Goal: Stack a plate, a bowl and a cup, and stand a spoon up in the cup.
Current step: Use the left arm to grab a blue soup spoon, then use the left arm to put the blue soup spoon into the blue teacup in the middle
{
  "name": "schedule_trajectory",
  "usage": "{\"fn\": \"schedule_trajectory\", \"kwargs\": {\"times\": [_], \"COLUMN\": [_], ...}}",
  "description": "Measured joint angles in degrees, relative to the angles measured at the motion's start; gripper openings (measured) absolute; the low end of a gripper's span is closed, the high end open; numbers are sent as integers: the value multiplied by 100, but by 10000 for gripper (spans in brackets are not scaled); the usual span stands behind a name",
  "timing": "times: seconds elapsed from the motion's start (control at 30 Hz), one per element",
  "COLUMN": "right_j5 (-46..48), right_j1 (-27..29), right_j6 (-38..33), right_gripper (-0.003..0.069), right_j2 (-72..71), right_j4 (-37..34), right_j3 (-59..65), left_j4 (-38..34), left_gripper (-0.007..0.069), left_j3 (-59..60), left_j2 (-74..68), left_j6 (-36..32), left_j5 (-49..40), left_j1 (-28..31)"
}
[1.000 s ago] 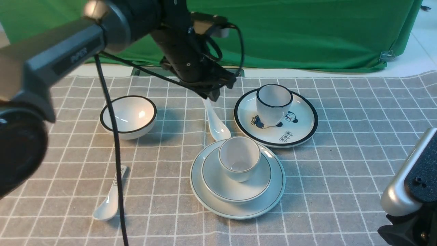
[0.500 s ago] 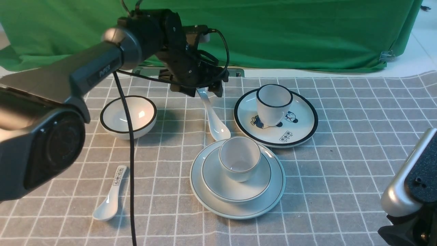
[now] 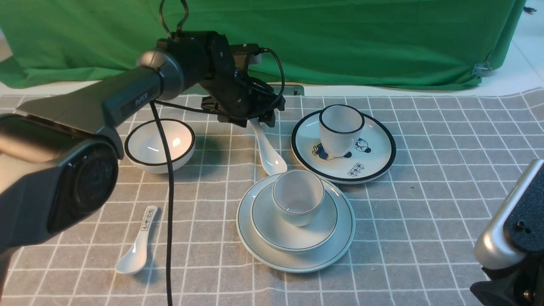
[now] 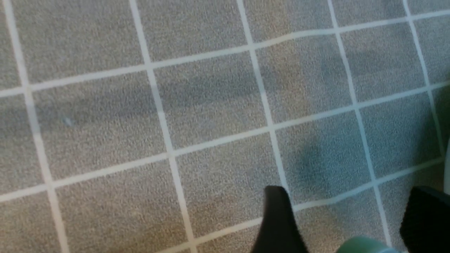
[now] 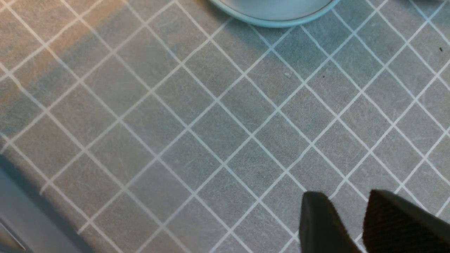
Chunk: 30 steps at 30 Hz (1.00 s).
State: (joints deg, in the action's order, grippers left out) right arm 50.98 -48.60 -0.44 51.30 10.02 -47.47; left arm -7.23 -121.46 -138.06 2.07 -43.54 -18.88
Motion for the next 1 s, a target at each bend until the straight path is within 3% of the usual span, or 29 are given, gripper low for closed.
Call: {"fn": "schedule_trajectory", "kwargs": {"times": [0.2, 0.3, 0.63, 0.77, 0.87, 1.0], "right_j5": [173, 271, 394, 381, 381, 381], "right_j1": [0, 0, 0, 0, 0, 0], "right_j6": [0, 88, 131, 131, 145, 173], "right_gripper": [233, 235, 231, 230, 230, 230], "right_j2": [0, 0, 0, -26, -154, -386], "right_j4": [0, 0, 33, 83, 95, 95], "right_j3": [0, 0, 0, 0, 0, 0], "left_j4": [-111, -164, -109, -149, -262, -630], "left_gripper": [125, 34, 24, 24, 24, 24], "left_j3": [-8, -13, 6, 275, 1049, 2313], "left_j2": [0, 0, 741, 1897, 2697, 3416], "left_j6": [-113, -207, -907, -1618, -1946, -2280], "left_j5": [89, 65, -519, -1158, -859, 331], "left_j1": [0, -5, -13, -313, -789, -1335]}}
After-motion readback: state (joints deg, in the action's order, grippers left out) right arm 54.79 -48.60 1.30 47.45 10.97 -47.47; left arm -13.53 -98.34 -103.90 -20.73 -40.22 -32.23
